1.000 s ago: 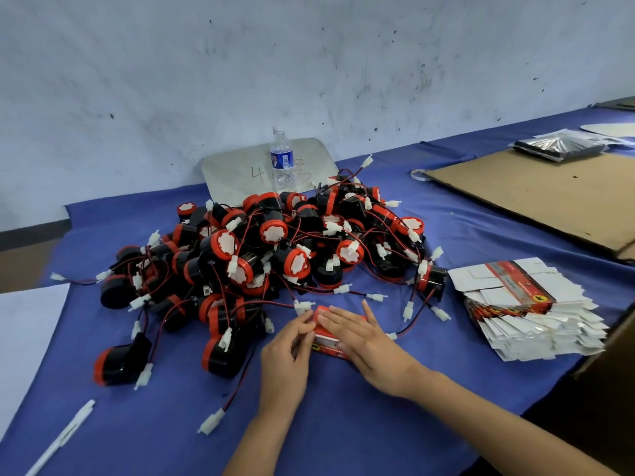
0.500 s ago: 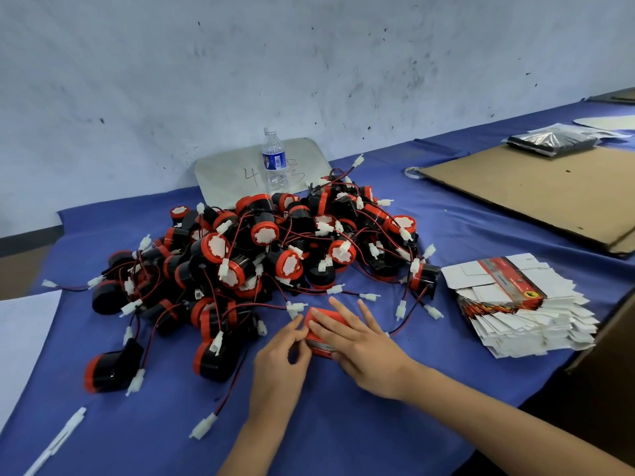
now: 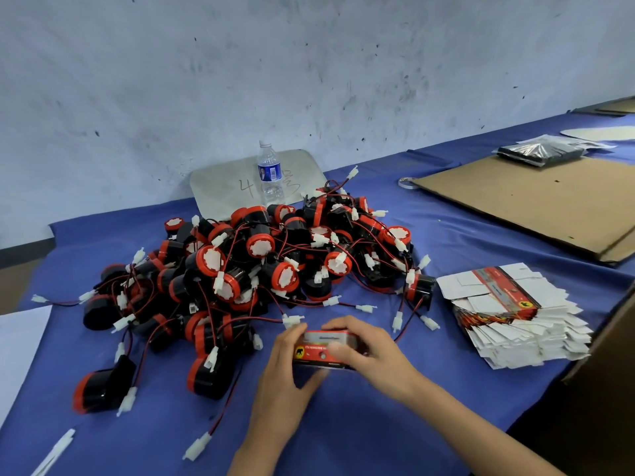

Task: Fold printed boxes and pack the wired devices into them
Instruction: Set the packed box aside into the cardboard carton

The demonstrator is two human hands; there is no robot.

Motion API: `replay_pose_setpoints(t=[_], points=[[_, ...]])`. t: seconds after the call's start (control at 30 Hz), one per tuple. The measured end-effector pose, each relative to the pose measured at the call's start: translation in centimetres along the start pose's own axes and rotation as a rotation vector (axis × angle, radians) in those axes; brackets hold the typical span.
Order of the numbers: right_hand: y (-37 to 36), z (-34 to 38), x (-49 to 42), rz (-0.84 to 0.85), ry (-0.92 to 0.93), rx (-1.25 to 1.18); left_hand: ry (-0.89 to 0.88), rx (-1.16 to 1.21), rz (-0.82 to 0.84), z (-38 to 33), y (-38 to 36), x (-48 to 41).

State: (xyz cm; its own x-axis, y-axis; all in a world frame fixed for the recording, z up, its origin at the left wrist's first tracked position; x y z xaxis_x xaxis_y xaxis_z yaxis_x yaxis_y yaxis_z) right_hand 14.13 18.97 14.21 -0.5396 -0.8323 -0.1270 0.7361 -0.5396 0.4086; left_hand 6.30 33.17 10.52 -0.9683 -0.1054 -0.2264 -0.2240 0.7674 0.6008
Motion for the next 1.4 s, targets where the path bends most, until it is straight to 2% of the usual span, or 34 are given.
replay_pose_setpoints(t=[0.07,0.13,0.23,0.37,0.5,0.67,0.73,0.77,0.83,0.9,1.0,1.13,1.23,1.33,1.4], points=[[-0.7,-0.1,0.2,0.040,0.010,0.051,0.016,0.054,-0.041,0.2,0.4,0.1],[-1.1,-0.2,0.3,0.010,0.036,0.195,0.003,0.010,-0.034,0.4,0.4,0.1],[-0.9,-0.4,0.3,-0.053,0.014,0.214,0.015,-0.003,-0.010,0.5,0.3,-0.1],[-0.4,-0.1,0.2,-0.016,-0.022,0.305,0.026,0.038,0.016,0.4,0.3,-0.1],[0.2,-0.3,0.7,-0.039,-0.108,0.280,0.037,0.020,0.034,-0.1,0.0,-0.1],[0.6,-0.8,2.3,-0.052,-0.242,0.193,0.087,0.118,0.064,0.5,-0.2,0.1],[2.3,-0.1,3.3,-0.168,-0.251,0.048,0.115,0.155,0.019,0.7,0.1,0.0],[3.5,0.5,3.8,-0.260,-0.233,-0.107,0.137,0.181,-0.015,1.0,0.4,0.0],[6.4,1.6,5.1,-0.431,-0.146,-0.565,0.188,0.216,-0.060,1.6,0.6,-0.2],[9.3,3.1,6.3,-0.547,0.026,-1.026,0.231,0.213,-0.061,2.0,0.6,-0.2],[14.6,4.8,9.6,-0.719,0.367,-1.384,0.249,0.160,-0.020,1.8,0.3,-0.4],[20.4,4.6,14.9,-1.000,0.758,-1.627,0.253,0.078,0.028,1.1,-0.2,-0.9],[22.6,3.7,17.3,-1.136,0.882,-1.669,0.259,0.061,0.037,0.9,-0.4,-1.1],[22.8,3.0,17.8,-1.059,0.970,-1.707,0.252,0.024,0.017,1.1,-0.5,-0.9],[22.3,2.5,16.8,-0.932,0.887,-1.645,0.216,-0.014,-0.018,1.4,-0.5,-0.7]])
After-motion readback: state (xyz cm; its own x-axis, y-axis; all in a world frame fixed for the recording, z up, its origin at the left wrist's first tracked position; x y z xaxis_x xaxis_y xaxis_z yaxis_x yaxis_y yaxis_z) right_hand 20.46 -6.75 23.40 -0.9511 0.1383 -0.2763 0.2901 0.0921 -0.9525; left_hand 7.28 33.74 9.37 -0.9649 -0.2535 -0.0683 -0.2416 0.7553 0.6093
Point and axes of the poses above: each hand's wrist, its own x-axis away from the middle knuckle, its own y-axis out of the back of the hand, z = x × y, the point moved 5 cm from there along -x, towards the middle knuckle, and after that the axes turned 14 degrees about z, right-handed, at the moved point
